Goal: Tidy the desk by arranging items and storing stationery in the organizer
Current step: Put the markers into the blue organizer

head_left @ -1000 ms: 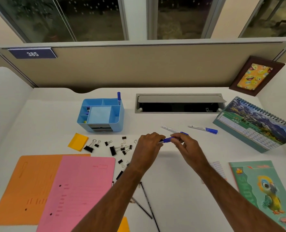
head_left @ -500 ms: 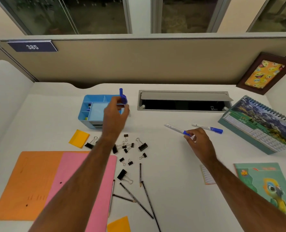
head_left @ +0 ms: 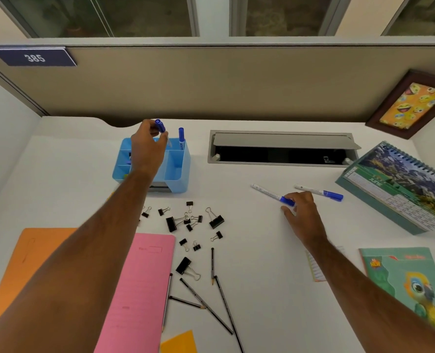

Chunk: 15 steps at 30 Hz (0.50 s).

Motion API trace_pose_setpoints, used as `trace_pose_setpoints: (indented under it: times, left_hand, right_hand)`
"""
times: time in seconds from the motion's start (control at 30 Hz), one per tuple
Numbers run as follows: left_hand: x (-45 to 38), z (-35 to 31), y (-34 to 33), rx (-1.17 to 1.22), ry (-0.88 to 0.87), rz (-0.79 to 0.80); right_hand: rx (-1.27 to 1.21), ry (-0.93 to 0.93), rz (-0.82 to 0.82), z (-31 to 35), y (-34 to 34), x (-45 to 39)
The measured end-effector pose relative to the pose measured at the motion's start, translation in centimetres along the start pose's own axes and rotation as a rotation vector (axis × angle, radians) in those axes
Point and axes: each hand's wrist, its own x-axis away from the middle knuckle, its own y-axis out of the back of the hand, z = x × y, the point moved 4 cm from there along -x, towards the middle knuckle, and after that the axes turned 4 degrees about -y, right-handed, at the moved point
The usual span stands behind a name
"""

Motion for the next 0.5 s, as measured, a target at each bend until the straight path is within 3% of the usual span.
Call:
trace_pose_setpoints:
  times: [0.5]
  left_hand:
    - [0.2, 1.7, -2.9, -0.431, -0.099, 0.123]
  right_hand:
    - [0.122, 0.070, -0.005, 0.8, 0.1, -0.3]
